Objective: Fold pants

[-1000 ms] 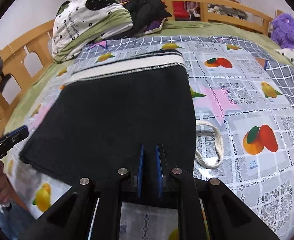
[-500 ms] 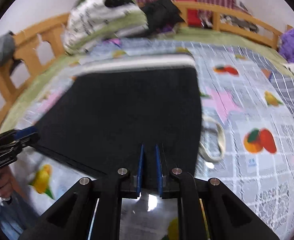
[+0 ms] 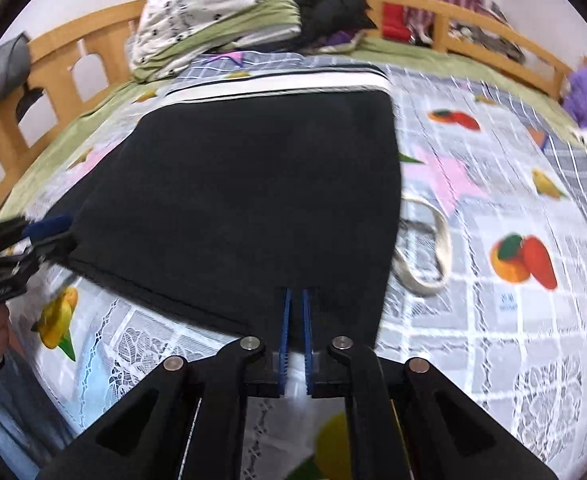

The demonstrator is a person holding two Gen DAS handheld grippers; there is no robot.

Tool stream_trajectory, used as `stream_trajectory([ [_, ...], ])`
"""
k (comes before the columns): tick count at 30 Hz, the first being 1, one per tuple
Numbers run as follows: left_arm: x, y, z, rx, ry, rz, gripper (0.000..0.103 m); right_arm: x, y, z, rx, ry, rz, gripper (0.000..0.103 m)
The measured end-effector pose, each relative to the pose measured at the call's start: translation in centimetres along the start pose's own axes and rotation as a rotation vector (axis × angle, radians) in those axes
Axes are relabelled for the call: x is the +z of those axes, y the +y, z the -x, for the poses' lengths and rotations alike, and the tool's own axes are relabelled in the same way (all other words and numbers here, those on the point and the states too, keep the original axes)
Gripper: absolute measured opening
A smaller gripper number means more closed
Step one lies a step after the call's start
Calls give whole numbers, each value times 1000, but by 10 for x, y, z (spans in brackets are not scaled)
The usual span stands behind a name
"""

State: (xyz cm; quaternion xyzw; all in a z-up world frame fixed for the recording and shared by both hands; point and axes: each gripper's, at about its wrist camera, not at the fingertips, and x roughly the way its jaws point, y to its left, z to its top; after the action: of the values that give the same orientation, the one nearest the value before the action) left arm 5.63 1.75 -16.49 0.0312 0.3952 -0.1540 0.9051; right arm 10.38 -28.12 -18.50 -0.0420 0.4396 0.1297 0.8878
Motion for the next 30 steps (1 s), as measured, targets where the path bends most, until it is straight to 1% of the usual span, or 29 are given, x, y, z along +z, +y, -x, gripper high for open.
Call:
stream_trajectory([
  [2,1,2,7,24,11,-14,39,2,1,4,-30,10,15,4],
  [4,5,6,17,51,3,-13,39,6,-3,14,-44,-10,8,4],
  [5,9,9,20,63,-7,-8,39,11,-7,24,-29,-44,-16,5],
  [6,14,14,22,72,-21,1,39,18,-13,34,-6,-93,-51,8],
  [8,30,20,19,61,-42,32,39,31,-22,40,13,-155,-107,9],
  [10,50,26,6,38,-46,71,39,48,-26,34,25,-182,-150,9],
  [12,66,26,-8,34,-48,88,39,66,-27,18,16,-184,-169,9],
  [15,90,26,-34,42,-37,102,39,90,-23,-9,-10,-173,-160,9],
  [19,102,29,-58,58,-21,138,39,110,-23,-36,-16,-145,-160,9],
  [21,105,31,-69,66,-1,157,39,116,-24,-48,-43,-141,-169,10],
  [23,103,34,-80,83,49,170,39,121,-24,-55,-74,-138,-158,9],
  [24,99,35,-83,89,59,174,40,120,-23,-56,-84,-137,-149,9],
  [26,96,40,-83,91,62,193,44,118,-20,-56,-103,-140,-119,9],
  [28,96,43,-81,87,73,223,44,116,-19,-56,-130,-138,-98,9],
  [30,91,46,-78,92,81,247,44,116,-19,-55,-147,-128,-110,8],
])
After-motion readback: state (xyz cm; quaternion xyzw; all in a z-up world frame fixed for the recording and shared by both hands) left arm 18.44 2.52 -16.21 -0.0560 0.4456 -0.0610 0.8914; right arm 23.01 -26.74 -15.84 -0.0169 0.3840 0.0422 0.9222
